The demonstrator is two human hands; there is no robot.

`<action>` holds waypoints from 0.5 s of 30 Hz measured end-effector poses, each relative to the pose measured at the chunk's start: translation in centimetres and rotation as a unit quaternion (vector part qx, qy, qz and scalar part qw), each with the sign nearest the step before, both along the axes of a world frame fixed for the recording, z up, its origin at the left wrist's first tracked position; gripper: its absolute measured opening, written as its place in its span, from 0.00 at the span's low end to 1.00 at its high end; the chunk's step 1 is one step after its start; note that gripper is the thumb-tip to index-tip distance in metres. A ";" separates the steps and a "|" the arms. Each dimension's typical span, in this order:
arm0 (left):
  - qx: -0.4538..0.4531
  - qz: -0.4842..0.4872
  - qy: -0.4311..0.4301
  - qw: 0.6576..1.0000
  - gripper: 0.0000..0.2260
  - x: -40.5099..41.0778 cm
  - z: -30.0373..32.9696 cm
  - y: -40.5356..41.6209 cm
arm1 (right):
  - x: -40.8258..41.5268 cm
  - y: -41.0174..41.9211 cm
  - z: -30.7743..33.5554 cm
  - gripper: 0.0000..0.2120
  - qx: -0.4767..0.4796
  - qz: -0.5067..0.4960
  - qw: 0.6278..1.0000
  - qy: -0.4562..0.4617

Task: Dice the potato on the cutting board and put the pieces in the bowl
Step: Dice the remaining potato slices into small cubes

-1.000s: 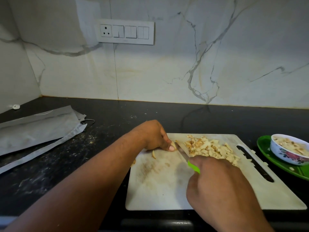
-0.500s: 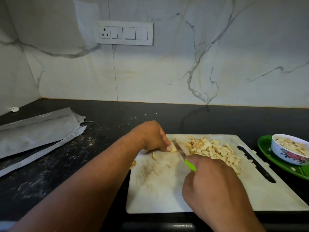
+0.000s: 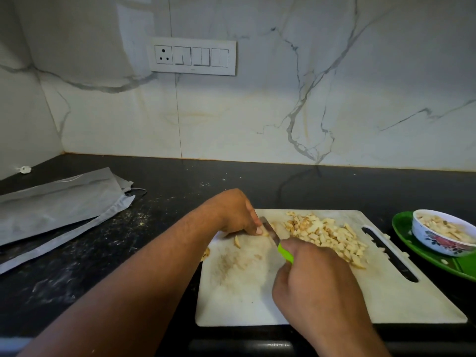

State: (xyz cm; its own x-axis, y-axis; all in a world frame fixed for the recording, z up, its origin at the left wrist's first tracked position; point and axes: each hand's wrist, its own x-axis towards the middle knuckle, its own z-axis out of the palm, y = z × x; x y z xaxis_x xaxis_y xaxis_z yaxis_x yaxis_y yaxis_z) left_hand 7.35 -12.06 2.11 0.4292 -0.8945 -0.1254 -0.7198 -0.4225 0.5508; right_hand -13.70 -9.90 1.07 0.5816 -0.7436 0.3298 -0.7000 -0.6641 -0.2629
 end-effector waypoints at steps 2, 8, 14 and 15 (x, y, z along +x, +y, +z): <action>0.000 -0.001 -0.003 1.000 0.05 0.1 0.0 -0.1 | -0.6 0.4 -0.5 0.21 0.018 0.003 1.000 0.003; 0.005 -0.010 -0.001 1.000 0.05 0.3 0.1 -0.1 | -3.6 1.4 0.8 0.22 0.039 -0.010 0.999 -0.005; -0.008 0.017 0.009 1.000 0.06 0.3 -0.1 0.1 | -0.9 0.1 1.2 0.18 -0.006 -0.003 0.998 -0.064; -0.007 0.018 0.011 1.000 0.06 0.3 -0.2 0.1 | -0.2 -0.1 1.0 0.18 -0.009 -0.005 0.998 -0.064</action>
State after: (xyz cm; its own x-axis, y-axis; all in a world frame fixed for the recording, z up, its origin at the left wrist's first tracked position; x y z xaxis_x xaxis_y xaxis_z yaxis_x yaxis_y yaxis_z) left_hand 7.63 -11.95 1.96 0.4587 -0.8802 -0.1224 -0.6911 -0.4399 0.5735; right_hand -13.92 -9.98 2.06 0.5256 -0.7428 0.4147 -0.6682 -0.6621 -0.3392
